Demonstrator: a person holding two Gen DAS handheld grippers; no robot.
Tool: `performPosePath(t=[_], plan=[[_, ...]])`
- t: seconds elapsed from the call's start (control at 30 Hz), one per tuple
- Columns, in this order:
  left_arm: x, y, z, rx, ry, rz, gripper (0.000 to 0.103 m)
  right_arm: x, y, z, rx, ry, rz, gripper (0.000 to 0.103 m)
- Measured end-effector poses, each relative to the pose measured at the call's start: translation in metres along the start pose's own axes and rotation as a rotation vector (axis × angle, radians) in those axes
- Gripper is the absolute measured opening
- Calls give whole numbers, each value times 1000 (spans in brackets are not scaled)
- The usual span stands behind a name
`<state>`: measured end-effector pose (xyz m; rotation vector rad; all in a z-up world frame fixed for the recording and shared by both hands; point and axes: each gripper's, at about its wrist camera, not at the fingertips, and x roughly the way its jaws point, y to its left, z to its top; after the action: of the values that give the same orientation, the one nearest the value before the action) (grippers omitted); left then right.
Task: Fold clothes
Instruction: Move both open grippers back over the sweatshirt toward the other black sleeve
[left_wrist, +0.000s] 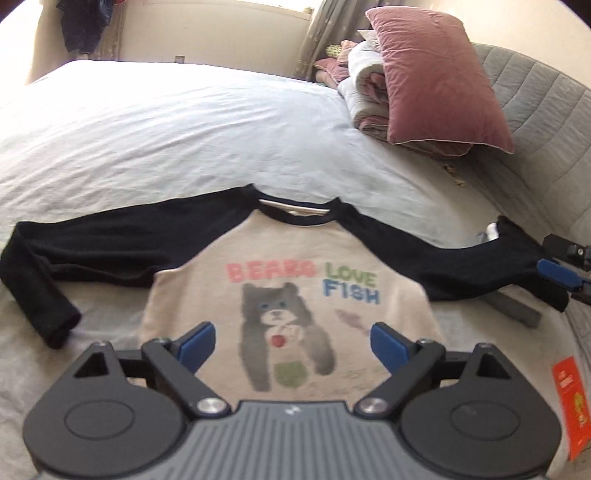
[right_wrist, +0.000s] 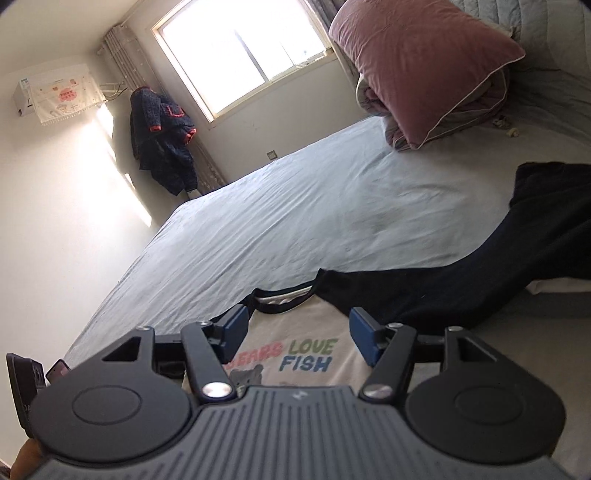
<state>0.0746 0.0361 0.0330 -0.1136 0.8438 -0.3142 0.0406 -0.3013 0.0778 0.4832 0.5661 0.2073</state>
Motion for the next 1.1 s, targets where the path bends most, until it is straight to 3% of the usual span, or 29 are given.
performPosePath(t=[0.2, 0.4, 0.83, 1.1], plan=[[3, 54, -16, 18, -29, 158, 94, 35, 33, -31, -52, 40, 15, 66], [15, 92, -24, -48, -38, 241, 94, 57, 56, -46, -87, 67, 31, 66], [32, 127, -25, -42, -87, 362, 93, 87, 82, -67, -114, 79, 118, 69], [43, 138, -26, -56, -83, 341, 90, 100, 90, -76, -135, 130, 125, 69]])
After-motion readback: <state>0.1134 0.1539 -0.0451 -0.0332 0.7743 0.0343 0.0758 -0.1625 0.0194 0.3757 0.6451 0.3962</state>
